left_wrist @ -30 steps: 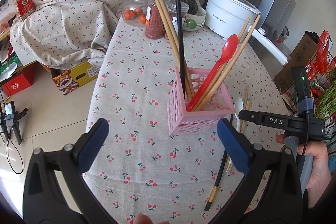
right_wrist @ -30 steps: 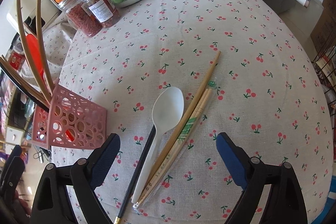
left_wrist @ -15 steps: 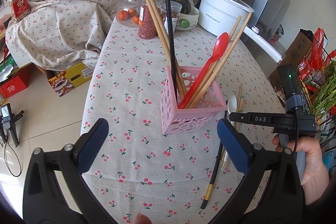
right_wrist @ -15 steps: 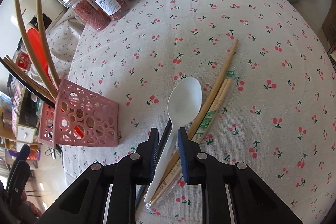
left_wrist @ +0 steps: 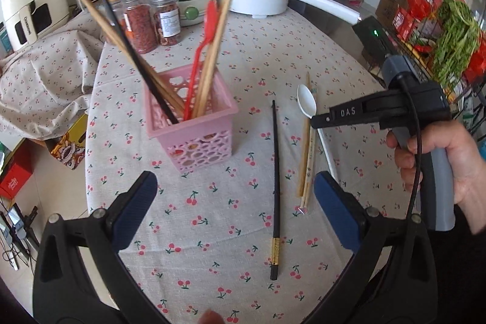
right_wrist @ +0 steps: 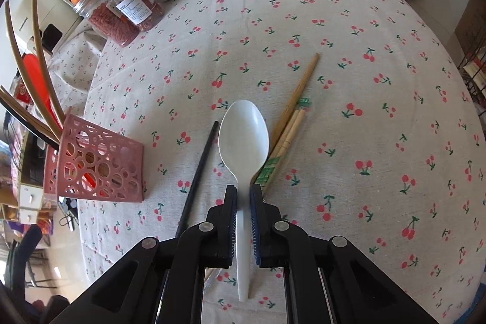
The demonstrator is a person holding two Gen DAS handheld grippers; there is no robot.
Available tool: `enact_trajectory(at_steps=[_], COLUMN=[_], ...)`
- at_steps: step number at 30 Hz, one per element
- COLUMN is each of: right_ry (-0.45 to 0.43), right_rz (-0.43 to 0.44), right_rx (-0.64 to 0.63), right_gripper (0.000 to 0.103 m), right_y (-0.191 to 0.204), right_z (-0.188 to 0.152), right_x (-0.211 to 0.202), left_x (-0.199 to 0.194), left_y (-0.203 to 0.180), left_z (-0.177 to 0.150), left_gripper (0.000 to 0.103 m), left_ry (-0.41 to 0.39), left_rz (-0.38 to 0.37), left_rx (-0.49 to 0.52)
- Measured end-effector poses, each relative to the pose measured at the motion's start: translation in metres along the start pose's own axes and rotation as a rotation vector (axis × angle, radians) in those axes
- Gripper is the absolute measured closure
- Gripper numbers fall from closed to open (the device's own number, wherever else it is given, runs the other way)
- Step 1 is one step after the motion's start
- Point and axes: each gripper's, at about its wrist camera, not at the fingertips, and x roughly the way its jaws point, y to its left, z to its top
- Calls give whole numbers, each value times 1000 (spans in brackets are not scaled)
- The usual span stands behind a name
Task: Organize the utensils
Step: 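Grasp the white spoon with the right tool while the left tool grasps a black chopstick, then lift the white spoon and black chopstick up over the pink holder with both tools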
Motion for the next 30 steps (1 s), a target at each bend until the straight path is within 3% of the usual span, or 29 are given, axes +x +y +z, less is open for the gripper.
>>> enact_trajectory(at_steps=[5, 7, 12, 17, 22, 30], right_ry=[-23, -44, -81, -93, -94, -93], right_rz=[20, 30, 22, 35, 52, 67], right_rx=[37, 39, 39, 60, 69, 52], right_gripper=[94, 94, 94, 94, 94, 94], right_y=[-32, -40, -59, -75, -85, -82], right_z=[-5, -8, -15, -17, -16, -12], right_x=[-24, -36, -59, -68, -72, -72], left_x=[22, 32, 67, 101, 121, 131], left_y=[-36, -45, -57, -69, -68, -59], left_z=[7, 14, 32, 43, 44, 47], left_gripper=[2, 10, 61, 80, 82, 82], left_ry=[46, 60, 117, 152, 203, 240], left_rz=[-6, -13, -12, 58, 121, 120], left_rx=[52, 57, 39, 50, 23, -10])
